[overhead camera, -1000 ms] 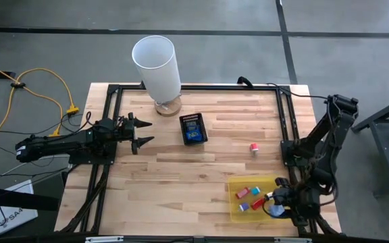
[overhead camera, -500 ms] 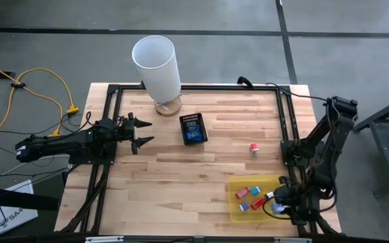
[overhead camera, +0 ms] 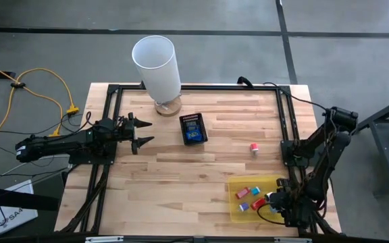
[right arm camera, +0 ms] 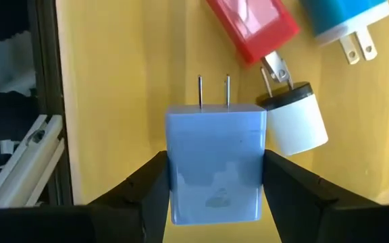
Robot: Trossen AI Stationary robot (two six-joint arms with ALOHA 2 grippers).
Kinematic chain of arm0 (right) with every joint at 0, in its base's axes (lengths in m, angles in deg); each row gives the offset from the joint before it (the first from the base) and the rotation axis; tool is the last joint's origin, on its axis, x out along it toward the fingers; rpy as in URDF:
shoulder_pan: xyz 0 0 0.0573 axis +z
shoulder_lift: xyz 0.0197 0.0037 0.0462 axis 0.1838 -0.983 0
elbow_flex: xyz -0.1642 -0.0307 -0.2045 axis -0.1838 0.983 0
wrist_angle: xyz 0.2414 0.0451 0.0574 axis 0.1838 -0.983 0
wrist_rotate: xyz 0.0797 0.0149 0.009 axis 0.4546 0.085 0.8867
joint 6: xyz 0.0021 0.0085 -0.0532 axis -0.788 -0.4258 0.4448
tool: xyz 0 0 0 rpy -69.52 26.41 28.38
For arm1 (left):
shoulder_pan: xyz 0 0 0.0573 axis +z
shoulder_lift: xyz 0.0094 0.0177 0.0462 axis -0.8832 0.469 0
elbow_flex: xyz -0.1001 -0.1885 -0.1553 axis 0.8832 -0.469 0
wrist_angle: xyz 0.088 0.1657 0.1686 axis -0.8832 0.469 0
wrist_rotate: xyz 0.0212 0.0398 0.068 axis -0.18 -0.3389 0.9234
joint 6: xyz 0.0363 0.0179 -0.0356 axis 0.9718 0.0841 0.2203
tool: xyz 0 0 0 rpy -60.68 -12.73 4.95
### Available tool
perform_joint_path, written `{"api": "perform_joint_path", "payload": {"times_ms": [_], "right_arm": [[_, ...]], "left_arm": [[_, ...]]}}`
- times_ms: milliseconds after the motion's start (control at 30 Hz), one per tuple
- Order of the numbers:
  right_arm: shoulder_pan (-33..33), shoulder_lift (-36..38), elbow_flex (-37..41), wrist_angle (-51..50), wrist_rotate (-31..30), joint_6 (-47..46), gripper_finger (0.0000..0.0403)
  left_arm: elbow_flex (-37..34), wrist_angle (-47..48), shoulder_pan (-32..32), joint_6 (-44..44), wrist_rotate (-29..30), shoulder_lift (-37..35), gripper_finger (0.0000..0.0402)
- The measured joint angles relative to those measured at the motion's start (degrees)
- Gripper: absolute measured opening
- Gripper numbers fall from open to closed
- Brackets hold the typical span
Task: Pick & Place Office items
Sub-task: Put the blue big charger adaptor into the yellow bin, then put the pink charger adaptor into the yellow bin
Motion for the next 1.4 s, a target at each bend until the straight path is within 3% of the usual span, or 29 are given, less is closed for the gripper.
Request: {"api": "perform_joint_path", "payload": {"times_ms": [167,467,1000,1400], "right_arm": [[0.0,-0.6,0.0,0.2,0.2,0.0,0.0194],[0.0,-0.6,0.0,1.1,0.1,0.2,0.0236],[-0.1,-0.5,0.0,1.1,0.1,0.2,0.0242],[-7.8,7.0,0.0,1.1,-1.8,5.2,0.0243]], "left_arm": [[0.0,0.0,0.0,0.0,0.0,0.0,0.0308],[0.0,0.0,0.0,0.0,0.0,0.0,0.0308],[0.0,0.0,0.0,0.0,0.0,0.0,0.0308],[0.0,0.0,0.0,0.0,0.0,0.0,0.0308]]}}
